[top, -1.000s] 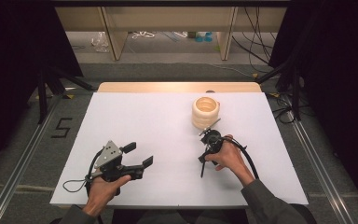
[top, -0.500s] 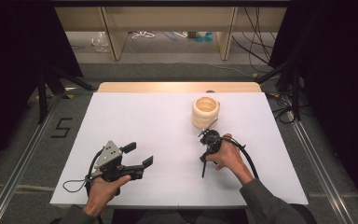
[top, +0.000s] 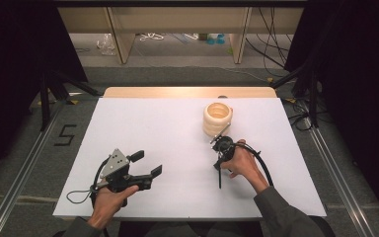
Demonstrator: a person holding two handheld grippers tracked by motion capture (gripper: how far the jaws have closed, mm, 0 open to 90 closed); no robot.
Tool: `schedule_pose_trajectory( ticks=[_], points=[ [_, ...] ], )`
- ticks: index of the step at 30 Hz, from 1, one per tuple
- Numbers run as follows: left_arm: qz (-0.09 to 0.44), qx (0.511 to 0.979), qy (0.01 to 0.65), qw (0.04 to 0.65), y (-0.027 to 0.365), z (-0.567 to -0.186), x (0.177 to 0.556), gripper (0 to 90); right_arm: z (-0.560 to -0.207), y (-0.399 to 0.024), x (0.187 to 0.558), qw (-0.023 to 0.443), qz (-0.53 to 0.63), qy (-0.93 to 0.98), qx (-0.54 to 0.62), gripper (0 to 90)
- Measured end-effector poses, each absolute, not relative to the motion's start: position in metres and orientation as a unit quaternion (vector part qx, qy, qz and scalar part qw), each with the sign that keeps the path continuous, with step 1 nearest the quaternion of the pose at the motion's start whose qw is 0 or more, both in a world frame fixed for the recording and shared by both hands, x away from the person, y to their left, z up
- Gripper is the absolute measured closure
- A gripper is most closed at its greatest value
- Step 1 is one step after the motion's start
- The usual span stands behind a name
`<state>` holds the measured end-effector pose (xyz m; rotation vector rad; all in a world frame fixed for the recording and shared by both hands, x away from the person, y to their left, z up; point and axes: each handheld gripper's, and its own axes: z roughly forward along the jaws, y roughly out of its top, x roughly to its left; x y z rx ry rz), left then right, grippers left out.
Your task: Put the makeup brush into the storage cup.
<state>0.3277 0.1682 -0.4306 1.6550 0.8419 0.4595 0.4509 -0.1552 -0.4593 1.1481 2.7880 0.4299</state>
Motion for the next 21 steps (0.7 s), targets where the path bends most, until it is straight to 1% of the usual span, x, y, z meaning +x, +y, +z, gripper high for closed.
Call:
schedule_pose_trajectory(
  ticks=[2,14,21],
  points=[
    [0.196,0.707,0.36,0.576,0.1681,-0.4306,0.3276,16.8,-0.4592,-0.1567,0.4523,0.048,0.142,0.916,0.373,63.5],
    [0.198,0.708,0.358,0.575,0.1684,-0.4306,0.3279,16.7,-0.458,-0.1551,0.4562,0.044,0.127,0.918,0.373,67.9],
    [0.199,0.709,0.357,0.575,0.1689,-0.4305,0.3283,16.8,-0.4576,-0.1562,0.4584,0.041,0.124,0.919,0.373,72.7]
  ],
)
